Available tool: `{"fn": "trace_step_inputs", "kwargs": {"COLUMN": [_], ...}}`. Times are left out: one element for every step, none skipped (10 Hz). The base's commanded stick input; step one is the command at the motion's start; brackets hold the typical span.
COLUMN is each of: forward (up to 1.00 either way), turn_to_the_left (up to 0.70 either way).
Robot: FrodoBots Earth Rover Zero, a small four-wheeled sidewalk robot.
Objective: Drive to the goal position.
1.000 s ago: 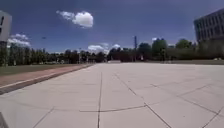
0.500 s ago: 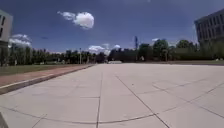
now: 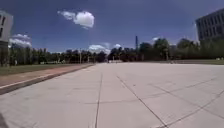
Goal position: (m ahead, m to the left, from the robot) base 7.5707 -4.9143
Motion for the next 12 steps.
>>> {"fn": "trace_step_inputs", "kwargs": {"forward": [0.5, 0.5, 0.5, 0.5, 0.5, 0.5, 0.5, 0.5, 0.5, 0.5, 0.5, 0.5], "turn_to_the_left": [0.0, 0.0, 0.0, 0.0, -0.31, -0.5, -0.5, -0.5, -0.39, 0.0, 0.0, 0.0]}}
